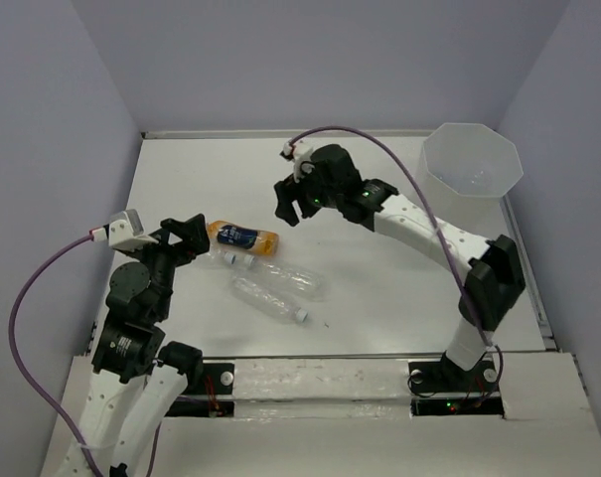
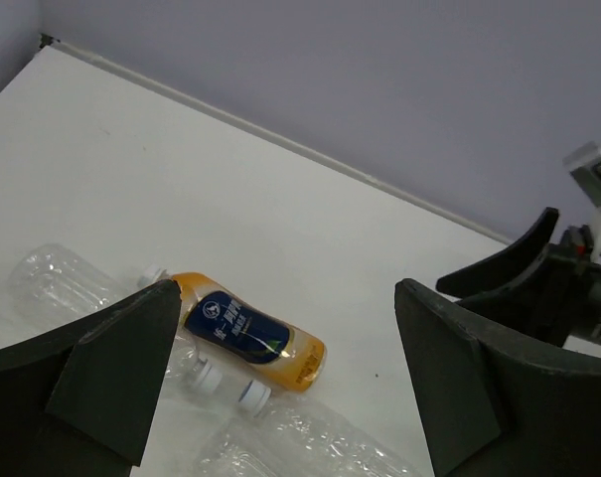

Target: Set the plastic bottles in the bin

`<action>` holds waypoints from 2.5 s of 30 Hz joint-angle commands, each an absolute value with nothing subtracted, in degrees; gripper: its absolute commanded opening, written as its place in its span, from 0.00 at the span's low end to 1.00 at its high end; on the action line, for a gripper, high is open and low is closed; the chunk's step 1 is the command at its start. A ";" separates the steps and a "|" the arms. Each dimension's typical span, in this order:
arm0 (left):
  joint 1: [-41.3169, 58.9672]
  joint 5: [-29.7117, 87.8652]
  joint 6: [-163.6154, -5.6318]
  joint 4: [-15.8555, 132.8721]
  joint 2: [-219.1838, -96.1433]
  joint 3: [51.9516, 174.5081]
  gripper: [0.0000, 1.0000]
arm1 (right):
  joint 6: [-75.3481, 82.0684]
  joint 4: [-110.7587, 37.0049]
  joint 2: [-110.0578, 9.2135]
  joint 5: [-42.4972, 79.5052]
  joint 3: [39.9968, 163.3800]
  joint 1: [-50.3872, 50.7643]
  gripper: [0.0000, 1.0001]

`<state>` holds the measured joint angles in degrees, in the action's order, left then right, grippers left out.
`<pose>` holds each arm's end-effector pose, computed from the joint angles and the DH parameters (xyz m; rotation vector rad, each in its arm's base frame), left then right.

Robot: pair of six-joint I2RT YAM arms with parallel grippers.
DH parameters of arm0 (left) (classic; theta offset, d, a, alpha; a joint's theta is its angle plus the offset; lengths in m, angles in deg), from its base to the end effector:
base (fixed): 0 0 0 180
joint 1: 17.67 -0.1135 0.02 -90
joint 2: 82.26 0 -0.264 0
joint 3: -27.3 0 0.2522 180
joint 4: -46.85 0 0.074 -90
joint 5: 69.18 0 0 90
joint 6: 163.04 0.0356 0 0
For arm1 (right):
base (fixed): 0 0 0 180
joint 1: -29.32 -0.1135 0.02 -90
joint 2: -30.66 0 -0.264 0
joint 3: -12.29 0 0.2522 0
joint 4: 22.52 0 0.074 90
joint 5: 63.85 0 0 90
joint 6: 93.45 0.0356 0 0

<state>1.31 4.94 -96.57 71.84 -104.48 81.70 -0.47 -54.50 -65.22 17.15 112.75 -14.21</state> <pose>0.0944 -0.0222 0.3612 -0.2857 1.4347 -0.4062 0.2828 0.2763 0.3460 -0.8246 1.9413 0.6581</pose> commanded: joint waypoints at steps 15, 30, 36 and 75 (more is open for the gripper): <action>0.52 -2.39 -98.18 69.23 -100.28 82.10 0.99 | -16.20 -64.31 -105.81 9.62 156.74 -21.75 0.88; 0.52 -0.89 -97.57 68.79 -99.48 82.28 0.99 | -17.87 -68.63 -117.35 11.90 165.19 -22.28 0.81; 0.52 -0.81 -97.65 68.79 -99.31 82.28 0.99 | -19.19 -68.63 -118.14 15.59 165.01 -19.91 0.77; 1.05 1.39 -97.21 67.47 -96.59 81.40 0.99 | -16.91 -13.11 -43.71 53.91 107.22 6.71 0.44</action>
<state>0.63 1.24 -98.34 70.44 -97.76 81.57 -18.52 -20.71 -45.06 45.39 116.01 2.31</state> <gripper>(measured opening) 0.989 0.555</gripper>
